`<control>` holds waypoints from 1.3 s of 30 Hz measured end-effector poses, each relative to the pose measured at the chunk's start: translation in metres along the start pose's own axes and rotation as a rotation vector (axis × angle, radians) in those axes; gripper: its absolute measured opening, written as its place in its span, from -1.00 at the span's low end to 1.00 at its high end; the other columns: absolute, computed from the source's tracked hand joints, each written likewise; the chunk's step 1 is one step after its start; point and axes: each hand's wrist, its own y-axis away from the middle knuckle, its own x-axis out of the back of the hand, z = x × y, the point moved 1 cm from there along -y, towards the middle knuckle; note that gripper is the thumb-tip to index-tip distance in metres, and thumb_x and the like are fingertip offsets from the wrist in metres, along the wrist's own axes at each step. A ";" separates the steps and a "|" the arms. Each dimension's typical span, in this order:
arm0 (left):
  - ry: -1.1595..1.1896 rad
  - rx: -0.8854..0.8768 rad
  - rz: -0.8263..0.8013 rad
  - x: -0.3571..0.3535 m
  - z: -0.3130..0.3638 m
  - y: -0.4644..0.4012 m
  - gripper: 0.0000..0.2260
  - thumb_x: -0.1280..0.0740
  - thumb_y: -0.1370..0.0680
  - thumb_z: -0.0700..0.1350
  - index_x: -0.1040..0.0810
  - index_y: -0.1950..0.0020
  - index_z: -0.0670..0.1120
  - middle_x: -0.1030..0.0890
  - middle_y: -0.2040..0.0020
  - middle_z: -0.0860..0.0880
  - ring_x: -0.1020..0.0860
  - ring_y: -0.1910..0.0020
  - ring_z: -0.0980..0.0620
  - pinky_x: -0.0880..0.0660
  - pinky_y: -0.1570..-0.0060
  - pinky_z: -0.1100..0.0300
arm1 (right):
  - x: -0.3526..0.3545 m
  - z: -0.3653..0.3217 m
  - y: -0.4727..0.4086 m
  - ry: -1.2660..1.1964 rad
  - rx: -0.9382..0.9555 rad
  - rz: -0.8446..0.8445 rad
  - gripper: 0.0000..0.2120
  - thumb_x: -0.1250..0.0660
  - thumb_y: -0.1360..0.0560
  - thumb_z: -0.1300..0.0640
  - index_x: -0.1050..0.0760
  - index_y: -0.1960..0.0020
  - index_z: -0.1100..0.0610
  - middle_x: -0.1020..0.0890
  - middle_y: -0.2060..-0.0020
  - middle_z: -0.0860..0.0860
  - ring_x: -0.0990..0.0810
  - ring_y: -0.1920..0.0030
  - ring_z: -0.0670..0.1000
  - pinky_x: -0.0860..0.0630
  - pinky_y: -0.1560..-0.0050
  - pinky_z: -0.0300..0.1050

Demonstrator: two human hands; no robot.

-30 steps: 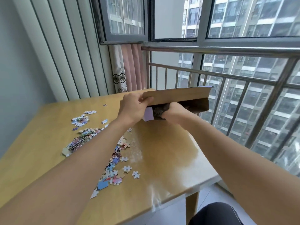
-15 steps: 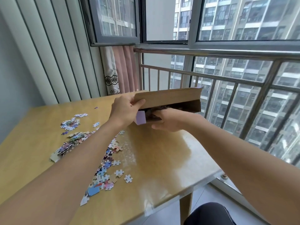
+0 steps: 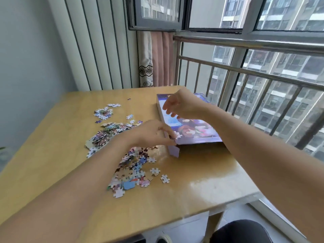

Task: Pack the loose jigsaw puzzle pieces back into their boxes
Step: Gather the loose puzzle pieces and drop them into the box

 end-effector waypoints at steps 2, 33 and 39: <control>0.021 0.036 0.045 0.027 -0.026 0.014 -0.79 -0.50 -0.45 0.12 -0.66 -0.08 0.23 -0.63 -0.12 0.27 -0.54 -0.16 0.29 -0.48 -0.16 0.26 | -0.022 -0.002 -0.026 0.000 -0.005 -0.061 -0.82 -0.29 -0.56 0.28 -0.65 -0.04 0.11 -0.70 0.05 0.11 -0.70 0.06 0.16 -0.67 0.03 0.06; 0.136 0.449 0.796 0.095 -0.272 0.003 -0.56 -0.23 -0.63 -0.10 -0.35 -0.52 -0.05 -0.40 -0.49 -0.03 -0.35 -0.46 0.01 -0.26 -0.45 0.13 | -0.222 -0.068 -0.310 -0.053 0.147 -0.530 -0.31 -0.21 -0.58 -0.29 -0.15 -0.61 -0.05 -0.23 -0.58 0.01 -0.23 -0.55 0.05 -0.12 -0.54 0.00; 0.148 0.541 0.723 0.096 -0.257 0.009 -0.55 -0.15 -0.66 0.01 -0.30 -0.56 -0.02 -0.36 -0.52 -0.05 -0.31 -0.49 -0.05 -0.25 -0.46 0.09 | -0.214 -0.088 -0.249 0.241 0.453 -0.522 -0.47 -0.30 -0.61 -0.09 -0.33 -0.53 0.03 -0.36 -0.51 0.02 -0.34 -0.47 0.05 -0.25 -0.44 -0.04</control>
